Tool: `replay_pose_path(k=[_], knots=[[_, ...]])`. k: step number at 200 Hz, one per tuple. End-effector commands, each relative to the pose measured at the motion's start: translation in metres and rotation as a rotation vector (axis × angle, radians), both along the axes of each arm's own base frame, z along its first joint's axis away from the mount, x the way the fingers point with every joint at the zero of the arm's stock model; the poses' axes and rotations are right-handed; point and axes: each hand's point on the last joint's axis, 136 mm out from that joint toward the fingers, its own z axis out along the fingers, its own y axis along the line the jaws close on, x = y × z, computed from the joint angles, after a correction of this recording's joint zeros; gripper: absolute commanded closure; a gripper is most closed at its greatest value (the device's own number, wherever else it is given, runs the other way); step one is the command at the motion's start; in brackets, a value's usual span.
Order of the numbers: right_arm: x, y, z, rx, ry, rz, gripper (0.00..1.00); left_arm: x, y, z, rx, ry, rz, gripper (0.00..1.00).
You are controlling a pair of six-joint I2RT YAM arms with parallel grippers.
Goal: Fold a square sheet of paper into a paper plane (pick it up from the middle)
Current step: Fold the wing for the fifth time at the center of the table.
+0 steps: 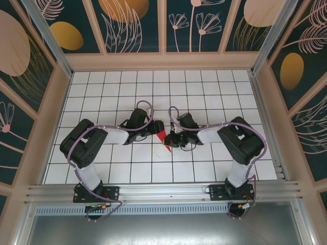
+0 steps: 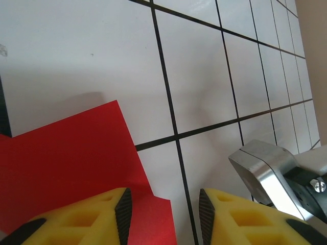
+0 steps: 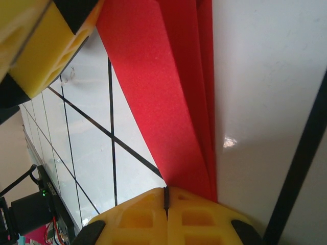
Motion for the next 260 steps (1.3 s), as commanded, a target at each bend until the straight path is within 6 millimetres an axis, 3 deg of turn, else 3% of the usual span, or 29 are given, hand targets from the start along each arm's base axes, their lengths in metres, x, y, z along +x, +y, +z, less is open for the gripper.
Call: replay_pose_path(k=[1, 74, 260], knots=[[-0.039, -0.055, -0.065, -0.27, 0.207, -0.062, 1.0, 0.008, 0.003, -0.005, 0.023, -0.051, 0.007, 0.57], [-0.04, -0.054, -0.061, -0.265, 0.206, -0.041, 1.0, 0.015, 0.016, -0.034, 0.113, -0.05, 0.047, 0.56], [-0.048, -0.062, -0.066, -0.28, 0.232, -0.032, 1.0, 0.052, 0.043, -0.016, -0.003, -0.123, 0.009, 0.45]])
